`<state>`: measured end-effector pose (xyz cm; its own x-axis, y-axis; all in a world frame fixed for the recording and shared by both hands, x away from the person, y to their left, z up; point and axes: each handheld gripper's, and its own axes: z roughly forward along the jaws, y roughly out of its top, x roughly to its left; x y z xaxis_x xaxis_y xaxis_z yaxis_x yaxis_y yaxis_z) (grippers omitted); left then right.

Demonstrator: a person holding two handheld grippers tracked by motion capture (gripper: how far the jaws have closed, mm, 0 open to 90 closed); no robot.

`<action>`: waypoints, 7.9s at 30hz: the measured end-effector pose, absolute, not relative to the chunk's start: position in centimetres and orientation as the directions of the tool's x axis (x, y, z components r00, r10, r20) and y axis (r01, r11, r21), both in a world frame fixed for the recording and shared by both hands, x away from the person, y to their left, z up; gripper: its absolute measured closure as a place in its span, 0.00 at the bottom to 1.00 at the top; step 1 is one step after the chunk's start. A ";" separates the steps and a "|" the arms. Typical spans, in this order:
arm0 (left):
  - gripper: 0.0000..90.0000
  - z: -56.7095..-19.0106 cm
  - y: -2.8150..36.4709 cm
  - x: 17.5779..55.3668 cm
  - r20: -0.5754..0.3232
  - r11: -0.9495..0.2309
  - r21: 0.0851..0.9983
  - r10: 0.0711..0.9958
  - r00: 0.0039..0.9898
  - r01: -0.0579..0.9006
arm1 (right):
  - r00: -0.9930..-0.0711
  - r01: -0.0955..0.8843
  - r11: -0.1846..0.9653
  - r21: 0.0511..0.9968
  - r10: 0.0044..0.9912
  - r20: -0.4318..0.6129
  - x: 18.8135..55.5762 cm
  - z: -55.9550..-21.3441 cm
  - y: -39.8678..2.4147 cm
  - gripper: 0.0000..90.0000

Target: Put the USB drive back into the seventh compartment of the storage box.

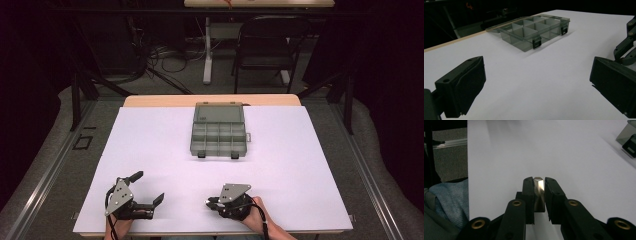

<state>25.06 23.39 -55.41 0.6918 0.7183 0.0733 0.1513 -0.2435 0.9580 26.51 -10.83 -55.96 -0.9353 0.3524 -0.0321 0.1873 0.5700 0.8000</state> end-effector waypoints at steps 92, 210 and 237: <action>0.01 -55.4 23.5 24.9 0.082 -0.253 0.955 0.723 0.686 0.152 | -0.853 0.191 0.487 0.852 0.512 -0.101 28.6 -52.1 -16.3 0.88; 0.01 -55.3 23.7 24.8 0.085 -0.242 0.959 0.743 0.664 0.148 | -0.788 0.224 0.435 0.872 0.607 -0.100 35.4 -48.2 -17.3 0.88; 0.01 -55.3 23.7 24.8 0.085 -0.242 0.959 0.743 0.664 0.149 | -0.796 0.238 0.441 0.865 0.599 -0.086 37.5 -47.8 -15.9 0.88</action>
